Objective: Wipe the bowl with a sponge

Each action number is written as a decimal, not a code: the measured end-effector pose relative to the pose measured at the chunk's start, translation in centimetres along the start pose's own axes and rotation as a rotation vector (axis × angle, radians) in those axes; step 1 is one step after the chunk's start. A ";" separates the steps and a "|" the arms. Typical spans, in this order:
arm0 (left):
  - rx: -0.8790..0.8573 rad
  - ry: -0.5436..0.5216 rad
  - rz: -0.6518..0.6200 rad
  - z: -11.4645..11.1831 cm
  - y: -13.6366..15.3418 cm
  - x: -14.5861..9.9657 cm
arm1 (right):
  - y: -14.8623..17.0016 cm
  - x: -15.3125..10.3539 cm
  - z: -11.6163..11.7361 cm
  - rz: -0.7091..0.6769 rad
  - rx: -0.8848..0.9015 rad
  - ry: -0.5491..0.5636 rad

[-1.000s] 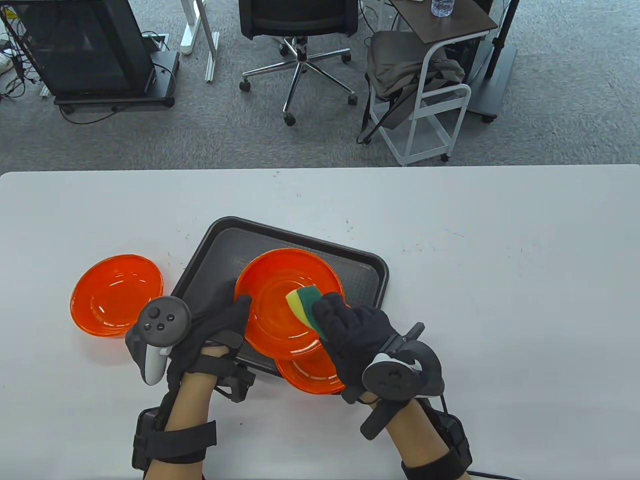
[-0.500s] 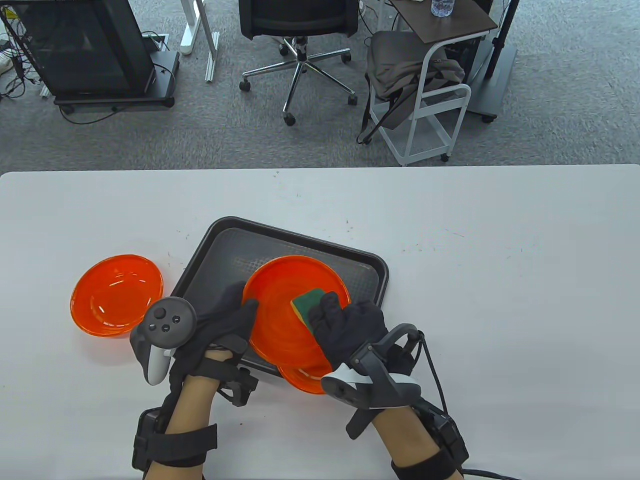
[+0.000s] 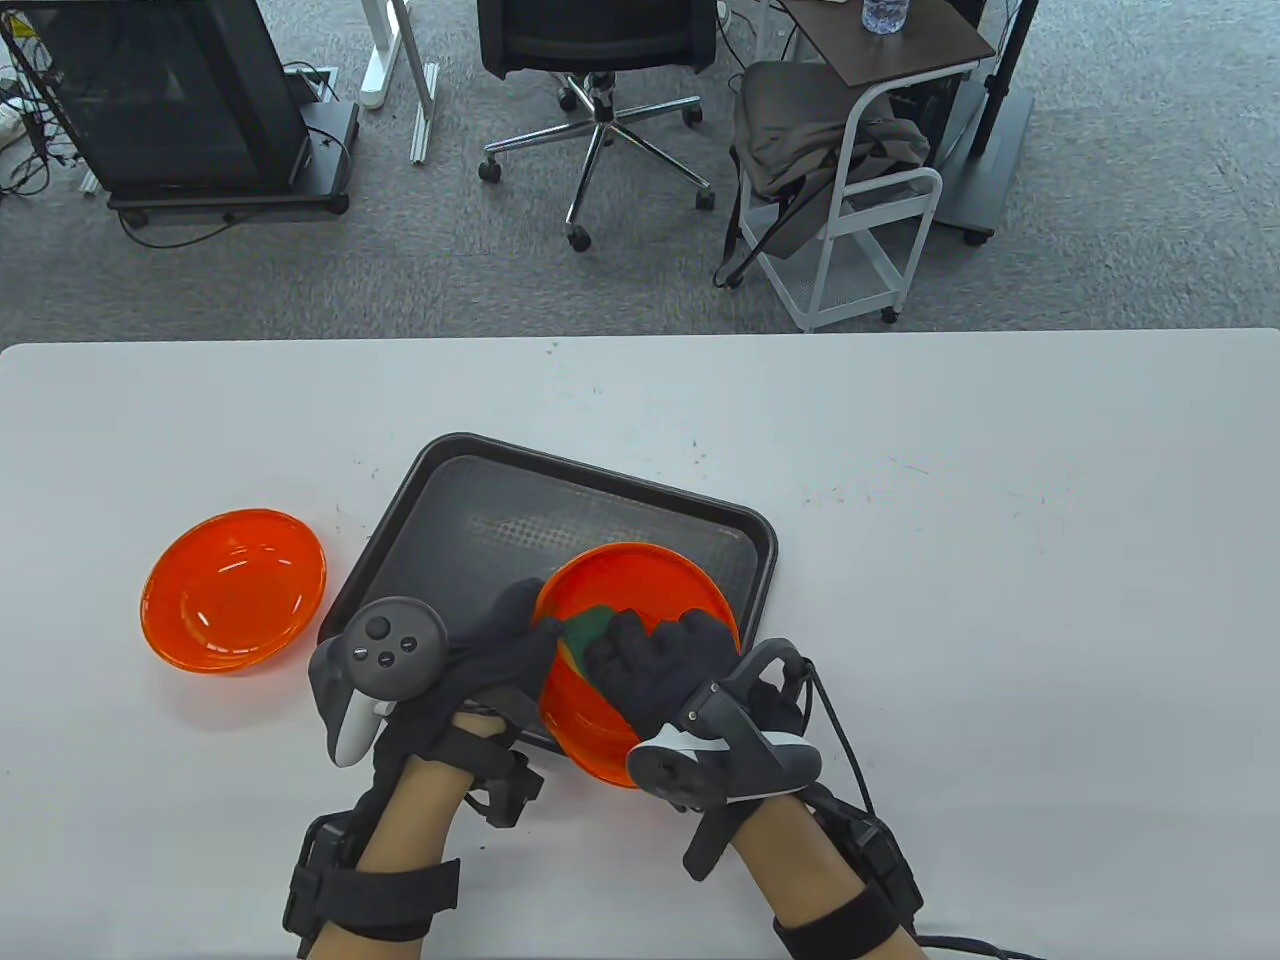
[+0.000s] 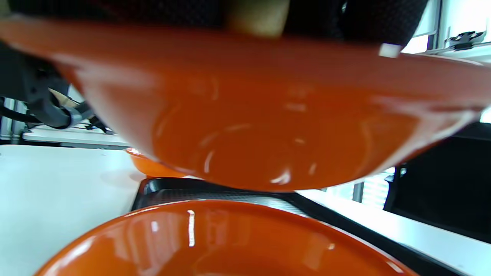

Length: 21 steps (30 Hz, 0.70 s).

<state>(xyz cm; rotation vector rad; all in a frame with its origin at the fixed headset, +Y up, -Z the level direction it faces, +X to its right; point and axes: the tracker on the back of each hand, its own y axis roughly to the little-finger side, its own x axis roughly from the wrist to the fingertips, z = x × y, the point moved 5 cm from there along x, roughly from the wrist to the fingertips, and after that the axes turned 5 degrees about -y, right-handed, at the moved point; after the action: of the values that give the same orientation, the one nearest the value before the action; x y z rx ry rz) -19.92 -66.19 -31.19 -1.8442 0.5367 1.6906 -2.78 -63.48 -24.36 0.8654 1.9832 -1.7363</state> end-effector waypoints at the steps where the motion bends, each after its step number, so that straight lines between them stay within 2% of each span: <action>1: -0.004 -0.005 0.006 0.2 0.2 0.0 | -0.2 0.0 0.1 -0.013 0.014 -0.012; 6: -0.008 -0.045 0.024 1.4 0.9 0.1 | -0.6 0.2 0.6 -0.022 0.052 -0.111; 10: 0.006 -0.060 0.032 2.0 1.2 0.0 | -0.4 0.1 0.9 0.057 -0.003 -0.206; 14: 0.000 -0.066 0.035 2.1 1.3 -0.1 | 0.3 -0.1 0.6 0.126 -0.067 -0.234; 21: -0.011 -0.049 0.023 1.9 1.0 -0.2 | 1.7 -0.3 0.4 0.205 -0.116 -0.196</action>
<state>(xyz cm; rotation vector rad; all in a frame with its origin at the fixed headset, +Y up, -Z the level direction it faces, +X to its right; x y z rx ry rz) -21.99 -65.70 -31.20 -1.8055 0.5318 1.7521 -1.49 -63.82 -25.57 0.7956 1.7811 -1.5146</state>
